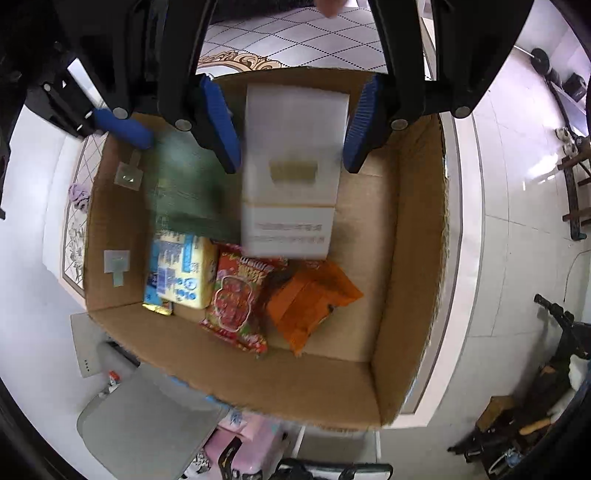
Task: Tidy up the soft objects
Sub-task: 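Lower both items into the box and open both tools, then reach the right tool to the lilac cloth and grasp it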
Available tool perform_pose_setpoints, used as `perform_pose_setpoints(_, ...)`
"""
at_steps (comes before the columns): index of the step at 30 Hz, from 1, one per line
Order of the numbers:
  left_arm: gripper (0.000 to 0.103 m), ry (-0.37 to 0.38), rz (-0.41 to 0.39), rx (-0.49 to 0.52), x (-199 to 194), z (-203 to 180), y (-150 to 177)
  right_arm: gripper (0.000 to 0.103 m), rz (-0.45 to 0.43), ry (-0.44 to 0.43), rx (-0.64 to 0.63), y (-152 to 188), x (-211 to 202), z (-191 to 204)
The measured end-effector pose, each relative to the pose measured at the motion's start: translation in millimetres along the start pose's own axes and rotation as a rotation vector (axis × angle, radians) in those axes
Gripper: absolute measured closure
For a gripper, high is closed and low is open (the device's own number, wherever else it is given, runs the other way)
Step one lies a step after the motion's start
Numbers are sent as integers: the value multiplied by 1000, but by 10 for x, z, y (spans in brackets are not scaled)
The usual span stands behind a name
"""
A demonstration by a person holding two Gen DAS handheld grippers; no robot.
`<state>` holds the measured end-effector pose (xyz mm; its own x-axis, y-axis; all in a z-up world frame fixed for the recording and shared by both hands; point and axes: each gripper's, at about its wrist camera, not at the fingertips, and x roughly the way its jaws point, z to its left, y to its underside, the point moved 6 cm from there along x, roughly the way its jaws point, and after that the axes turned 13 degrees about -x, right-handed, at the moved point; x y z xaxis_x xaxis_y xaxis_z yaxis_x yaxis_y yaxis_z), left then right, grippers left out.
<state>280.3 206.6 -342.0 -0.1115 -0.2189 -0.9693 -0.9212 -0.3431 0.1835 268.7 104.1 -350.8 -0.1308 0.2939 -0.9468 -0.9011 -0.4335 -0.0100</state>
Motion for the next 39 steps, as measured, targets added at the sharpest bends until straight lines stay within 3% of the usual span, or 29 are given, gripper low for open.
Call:
perform_pose_setpoints(8,36,-47,-48,24,-5,48,23,15,13,86,23,2,18,-160)
perform_pose_setpoints(12,17,-44,-63,33,-9,21,34,7,5,142,37,44,-15,-263)
perform_pose_setpoints(17,10,-55,-101,46,-55,-73,109,6,-5,188,35,148,-100,-354)
perform_pose_setpoints(20,5,-68,-113,62,-76,-151,168,6,-12,181,35,213,-136,-374)
perform_pose_setpoints(26,5,-125,-238,81,-292,-385,318,6,-59,120,77,379,-316,-544)
perform_pose_setpoints(30,5,-128,-314,65,-466,-621,420,6,-138,99,204,615,-657,-1067)
perform_pose_setpoints(33,5,-129,-326,71,-431,-875,478,6,-191,92,362,894,-921,-1737)
perform_pose_setpoints(36,5,-143,-308,91,-256,-1106,499,6,-207,114,529,1176,-1043,-2485)
perform_pose_setpoints(39,5,-159,-267,102,4,-1304,494,6,-209,80,733,1510,-994,-3256)
